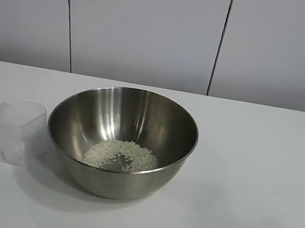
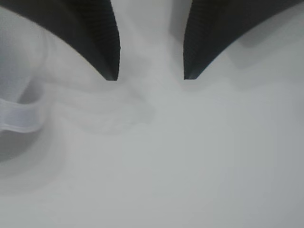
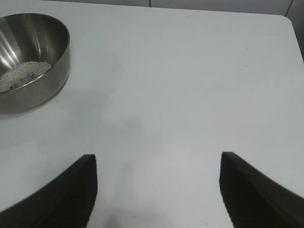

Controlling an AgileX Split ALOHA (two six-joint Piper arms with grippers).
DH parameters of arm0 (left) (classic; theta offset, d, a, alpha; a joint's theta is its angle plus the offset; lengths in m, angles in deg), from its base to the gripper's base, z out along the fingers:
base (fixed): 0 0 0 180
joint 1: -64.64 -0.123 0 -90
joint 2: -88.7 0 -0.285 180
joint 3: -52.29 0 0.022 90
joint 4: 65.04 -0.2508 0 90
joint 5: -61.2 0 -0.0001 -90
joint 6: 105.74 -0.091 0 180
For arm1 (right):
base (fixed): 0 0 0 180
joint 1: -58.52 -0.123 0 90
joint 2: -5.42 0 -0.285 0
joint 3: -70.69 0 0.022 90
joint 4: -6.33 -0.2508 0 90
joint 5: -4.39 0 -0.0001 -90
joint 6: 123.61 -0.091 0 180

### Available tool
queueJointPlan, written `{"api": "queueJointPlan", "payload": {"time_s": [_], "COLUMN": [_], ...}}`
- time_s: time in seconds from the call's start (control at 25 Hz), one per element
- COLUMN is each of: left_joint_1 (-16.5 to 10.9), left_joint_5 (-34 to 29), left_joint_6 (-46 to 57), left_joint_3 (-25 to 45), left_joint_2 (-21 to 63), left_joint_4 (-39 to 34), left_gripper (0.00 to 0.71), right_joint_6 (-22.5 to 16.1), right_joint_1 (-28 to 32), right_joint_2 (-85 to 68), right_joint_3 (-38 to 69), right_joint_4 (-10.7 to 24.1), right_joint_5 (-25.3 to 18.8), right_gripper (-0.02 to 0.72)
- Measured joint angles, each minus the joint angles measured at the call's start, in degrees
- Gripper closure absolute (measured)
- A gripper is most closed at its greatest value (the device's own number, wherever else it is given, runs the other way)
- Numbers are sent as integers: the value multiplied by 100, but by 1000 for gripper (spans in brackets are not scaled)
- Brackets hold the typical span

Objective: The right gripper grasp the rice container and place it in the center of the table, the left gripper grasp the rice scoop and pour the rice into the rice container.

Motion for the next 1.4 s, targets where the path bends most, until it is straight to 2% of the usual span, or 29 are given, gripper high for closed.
{"api": "queueJointPlan", "payload": {"time_s": [0.32, 0.88, 1.16, 1.24, 1.4], "left_joint_1": [0, -6, -359, -513, -832], "left_joint_5": [0, -11, -23, -382, -1836], "left_joint_6": [-405, -915, -622, -478, -27], "left_joint_3": [-72, -247, -793, -979, -1363], "left_joint_2": [22, 295, 751, 1102, 2013], "left_joint_4": [738, 709, 674, 532, -72], "left_gripper": [392, 392, 392, 392, 392], "right_joint_6": [0, 0, 0, 0, 0], "right_joint_1": [0, 0, 0, 0, 0], "right_joint_2": [0, 0, 0, 0, 0], "right_joint_3": [0, 0, 0, 0, 0], "right_joint_4": [6, 6, 6, 6, 6], "right_joint_5": [0, 0, 0, 0, 0], "right_gripper": [209, 209, 209, 209, 209]}}
